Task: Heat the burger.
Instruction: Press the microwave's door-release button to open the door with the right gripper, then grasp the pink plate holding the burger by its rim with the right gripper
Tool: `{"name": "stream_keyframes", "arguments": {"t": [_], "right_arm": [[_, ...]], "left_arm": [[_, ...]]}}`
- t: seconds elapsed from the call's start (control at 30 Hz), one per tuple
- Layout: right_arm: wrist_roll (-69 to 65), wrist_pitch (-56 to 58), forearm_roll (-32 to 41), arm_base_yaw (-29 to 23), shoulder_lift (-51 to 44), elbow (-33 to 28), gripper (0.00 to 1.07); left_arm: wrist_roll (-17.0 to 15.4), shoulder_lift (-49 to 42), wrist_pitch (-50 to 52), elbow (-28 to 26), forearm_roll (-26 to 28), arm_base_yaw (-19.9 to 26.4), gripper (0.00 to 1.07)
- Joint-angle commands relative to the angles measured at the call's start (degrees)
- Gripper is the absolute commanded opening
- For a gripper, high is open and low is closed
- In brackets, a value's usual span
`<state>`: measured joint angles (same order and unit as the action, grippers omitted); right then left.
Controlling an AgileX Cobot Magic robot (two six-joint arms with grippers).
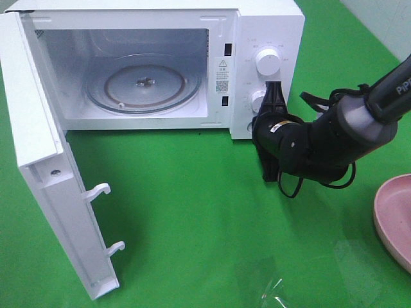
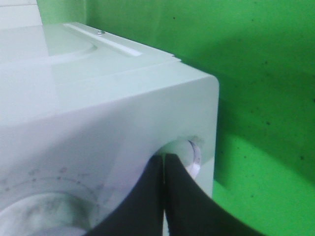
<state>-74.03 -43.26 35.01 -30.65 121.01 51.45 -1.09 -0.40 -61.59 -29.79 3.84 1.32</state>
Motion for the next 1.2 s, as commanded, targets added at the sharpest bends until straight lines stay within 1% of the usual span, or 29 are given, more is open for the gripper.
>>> {"name": "stream_keyframes", "arguments": {"t": [0.03,0.13,0.17,0.37,0.43,0.47,0.5,0.53,0.67,0.7,0.73,0.77,0.8,0.83,0.87,0.93,1.03,1.07,1.1,1.13,1.17,1.2], "right_arm": [[4.9,3.4,-1.2,0.6,-3.4,-1.4,0.0],[7.2,5.8,-1.2,0.6,-4.8,-2.4,0.0],[9.7,7.3,-1.2,0.6,-6.0,-3.5,0.0],[16.6,10.0,-1.9,0.6,-9.8,-6.1,0.0],[18.9,12.0,-3.2,0.6,-11.3,-6.9,0.0],[21.0,14.8,-4.4,0.6,-13.2,-7.6,0.01],[21.0,14.8,-4.4,0.6,-13.2,-7.6,0.01],[24.0,18.0,-6.1,0.6,-14.8,-8.1,0.01],[27.2,22.1,-8.6,0.6,-16.6,-8.2,0.01],[28.8,25.3,-11.7,0.6,-17.8,-8.2,0.01],[28.8,25.3,-11.7,0.6,-17.8,-8.2,0.01],[30.4,27.7,-14.6,0.6,-18.9,-8.2,0.02],[30.4,27.7,-14.6,0.6,-18.9,-8.2,0.02],[31.6,31.3,-19.0,0.6,-20.2,-8.2,0.03],[31.6,31.3,-19.0,0.6,-20.2,-8.2,0.03],[32.7,38.2,-26.0,0.6,-22.3,-8.2,0.03],[33.2,39.6,-27.2,0.6,-22.9,-8.2,0.04],[34.4,43.3,-30.4,0.6,-24.4,-8.2,0.04],[34.4,43.3,-30.4,0.6,-24.4,-8.2,0.04],[35.5,46.4,-32.9,0.6,-25.7,-8.2,0.04],[35.5,46.4,-32.9,0.6,-25.7,-8.2,0.04],[36.8,49.7,-35.0,0.6,-27.2,-8.2,0.05]], "left_arm": [[-0.1,-0.8,0.4,0.1,0.4,-0.1,0.98],[-0.1,-0.8,0.4,0.1,0.4,-0.1,0.98],[-0.1,-0.8,0.4,0.1,0.4,-0.1,0.98],[-0.1,-0.8,0.4,0.1,0.4,-0.1,0.98],[-0.1,-0.8,0.4,0.1,0.4,-0.1,0.98],[-0.1,-0.8,0.4,0.1,0.4,-0.1,0.98],[-0.1,-0.8,0.4,0.1,0.4,-0.1,0.98],[-0.1,-0.8,0.4,0.1,0.4,-0.1,0.98],[-0.1,-0.8,0.4,0.1,0.4,-0.1,0.98],[-0.1,-0.8,0.4,0.1,0.4,-0.1,0.98],[-0.1,-0.8,0.4,0.1,0.4,-0.1,0.98],[-0.1,-0.8,0.4,0.1,0.4,-0.1,0.98],[-0.1,-0.8,0.4,0.1,0.4,-0.1,0.98],[-0.1,-0.8,0.4,0.1,0.4,-0.1,0.98],[-0.1,-0.8,0.4,0.1,0.4,-0.1,0.98],[-0.1,-0.8,0.4,0.1,0.4,-0.1,0.98],[-0.1,-0.8,0.4,0.1,0.4,-0.1,0.98],[-0.1,-0.8,0.4,0.1,0.4,-0.1,0.98],[-0.1,-0.8,0.4,0.1,0.4,-0.1,0.98],[-0.1,-0.8,0.4,0.1,0.4,-0.1,0.98],[-0.1,-0.8,0.4,0.1,0.4,-0.1,0.98],[-0.1,-0.8,0.4,0.1,0.4,-0.1,0.98]]}}
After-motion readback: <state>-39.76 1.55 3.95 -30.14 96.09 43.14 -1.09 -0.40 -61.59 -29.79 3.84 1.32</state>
